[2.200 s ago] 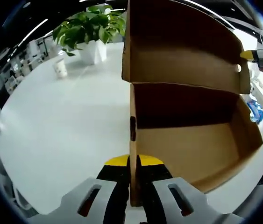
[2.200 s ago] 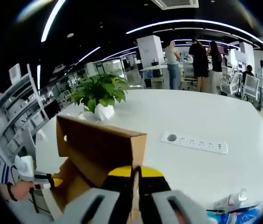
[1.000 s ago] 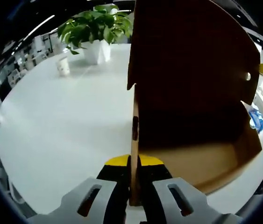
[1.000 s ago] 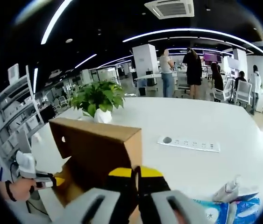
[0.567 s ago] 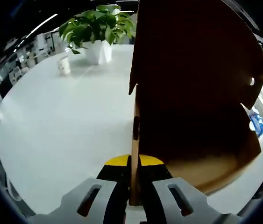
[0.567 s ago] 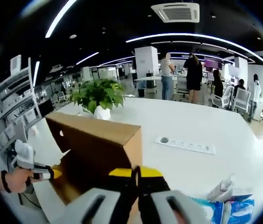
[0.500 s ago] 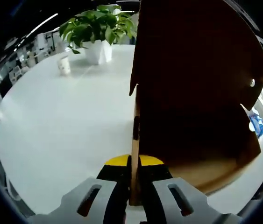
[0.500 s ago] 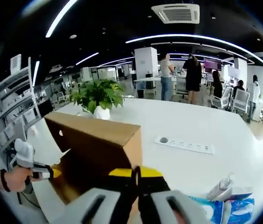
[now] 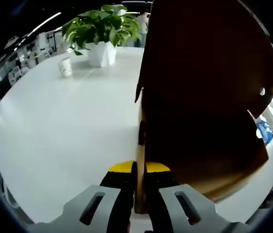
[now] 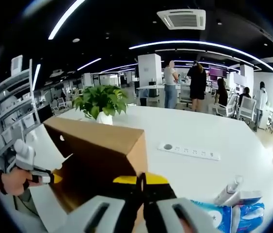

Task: Operate the shoe box by opening the lid, removing the specified soft item, and placing it in the target area until the item is outside and the box remains undamaged.

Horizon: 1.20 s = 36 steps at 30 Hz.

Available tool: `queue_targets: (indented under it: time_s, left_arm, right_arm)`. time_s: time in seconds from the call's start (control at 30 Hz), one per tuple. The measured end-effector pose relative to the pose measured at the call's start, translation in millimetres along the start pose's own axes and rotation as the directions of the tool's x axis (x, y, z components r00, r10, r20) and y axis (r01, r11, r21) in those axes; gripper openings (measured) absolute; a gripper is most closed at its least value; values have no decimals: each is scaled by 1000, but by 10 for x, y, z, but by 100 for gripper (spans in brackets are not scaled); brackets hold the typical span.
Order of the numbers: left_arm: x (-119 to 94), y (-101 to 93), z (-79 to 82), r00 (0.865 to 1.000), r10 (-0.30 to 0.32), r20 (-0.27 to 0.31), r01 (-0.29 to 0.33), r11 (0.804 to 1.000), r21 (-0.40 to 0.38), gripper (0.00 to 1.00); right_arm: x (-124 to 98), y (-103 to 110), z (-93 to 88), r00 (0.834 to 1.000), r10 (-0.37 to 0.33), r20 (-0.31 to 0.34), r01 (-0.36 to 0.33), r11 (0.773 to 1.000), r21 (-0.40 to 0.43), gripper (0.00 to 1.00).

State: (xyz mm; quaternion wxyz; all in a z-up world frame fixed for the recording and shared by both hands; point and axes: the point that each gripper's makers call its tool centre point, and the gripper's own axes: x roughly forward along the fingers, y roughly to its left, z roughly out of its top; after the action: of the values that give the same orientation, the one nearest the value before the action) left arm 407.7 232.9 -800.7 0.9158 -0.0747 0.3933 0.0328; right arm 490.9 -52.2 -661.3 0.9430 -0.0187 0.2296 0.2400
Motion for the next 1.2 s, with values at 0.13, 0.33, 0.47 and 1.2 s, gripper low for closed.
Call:
queue_targets:
  time_s: [0.13,0.33,0.47,1.2]
  left_arm:
    - [1,-1,-2,1000,-10,-5,10,1000,20,4]
    - [-7,-4,-8,1000,-10,-7,11,1000,22,4]
    - [-7,-4,-12,1000,-25,-6,25,1000,19,4]
    - [0,-36,-8,993,-117,-5,117,993,31,7]
  right_arm:
    - [-17,14,-31,1000,-2,-2,2,1000,-3,0]
    - [-71,46,-88,1000,-12,1,12,1000,-1,0]
    - [-102,57,-133,1000,-18,4,18,1000,0,0]
    - [-203,118,-372,999,-40,-10,40,998,-39,0]
